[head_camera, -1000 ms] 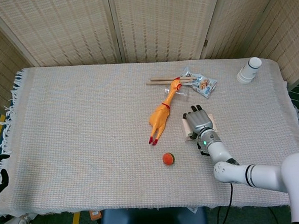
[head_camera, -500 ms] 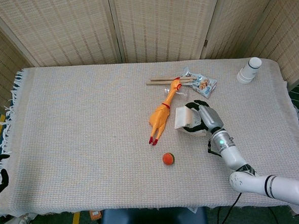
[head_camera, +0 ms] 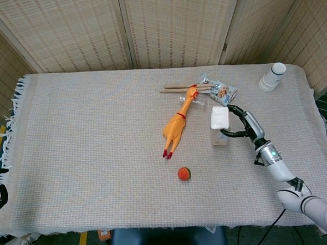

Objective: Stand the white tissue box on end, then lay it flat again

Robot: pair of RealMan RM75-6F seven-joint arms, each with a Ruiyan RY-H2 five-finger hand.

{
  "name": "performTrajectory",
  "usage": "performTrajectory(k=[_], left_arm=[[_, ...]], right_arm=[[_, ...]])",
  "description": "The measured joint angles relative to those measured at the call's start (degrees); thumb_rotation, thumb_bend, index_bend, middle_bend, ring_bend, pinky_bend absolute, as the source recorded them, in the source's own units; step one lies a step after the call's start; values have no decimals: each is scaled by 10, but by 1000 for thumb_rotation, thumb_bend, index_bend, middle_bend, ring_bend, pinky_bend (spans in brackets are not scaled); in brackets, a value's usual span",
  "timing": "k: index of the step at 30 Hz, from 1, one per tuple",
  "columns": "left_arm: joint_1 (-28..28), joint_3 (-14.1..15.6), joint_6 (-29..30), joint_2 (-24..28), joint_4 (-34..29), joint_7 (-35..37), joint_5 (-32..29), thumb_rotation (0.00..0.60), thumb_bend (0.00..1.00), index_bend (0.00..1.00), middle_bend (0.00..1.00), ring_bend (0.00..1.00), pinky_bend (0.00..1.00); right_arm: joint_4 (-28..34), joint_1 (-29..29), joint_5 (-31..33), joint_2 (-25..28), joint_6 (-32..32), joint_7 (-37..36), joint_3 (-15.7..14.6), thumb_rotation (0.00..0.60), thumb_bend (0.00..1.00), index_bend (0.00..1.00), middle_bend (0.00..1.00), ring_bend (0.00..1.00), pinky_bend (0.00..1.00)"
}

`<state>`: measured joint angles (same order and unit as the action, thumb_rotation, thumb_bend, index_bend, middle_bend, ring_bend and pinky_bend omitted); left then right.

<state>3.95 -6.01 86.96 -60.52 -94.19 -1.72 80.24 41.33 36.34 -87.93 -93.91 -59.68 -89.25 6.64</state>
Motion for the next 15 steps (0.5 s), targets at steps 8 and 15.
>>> performTrajectory(k=[8, 15], left_arm=[[5, 1, -6, -7, 7, -7, 2, 600, 622, 297, 0, 0, 110], [11, 8, -14, -13, 14, 1, 18, 600, 622, 289, 0, 0, 110]], right_arm=[[-129, 3, -54, -64, -7, -100, -52, 600, 385, 543, 430, 188, 0], [-161, -5, -74, -69, -29, -132, -88, 600, 403, 545, 431, 191, 0]])
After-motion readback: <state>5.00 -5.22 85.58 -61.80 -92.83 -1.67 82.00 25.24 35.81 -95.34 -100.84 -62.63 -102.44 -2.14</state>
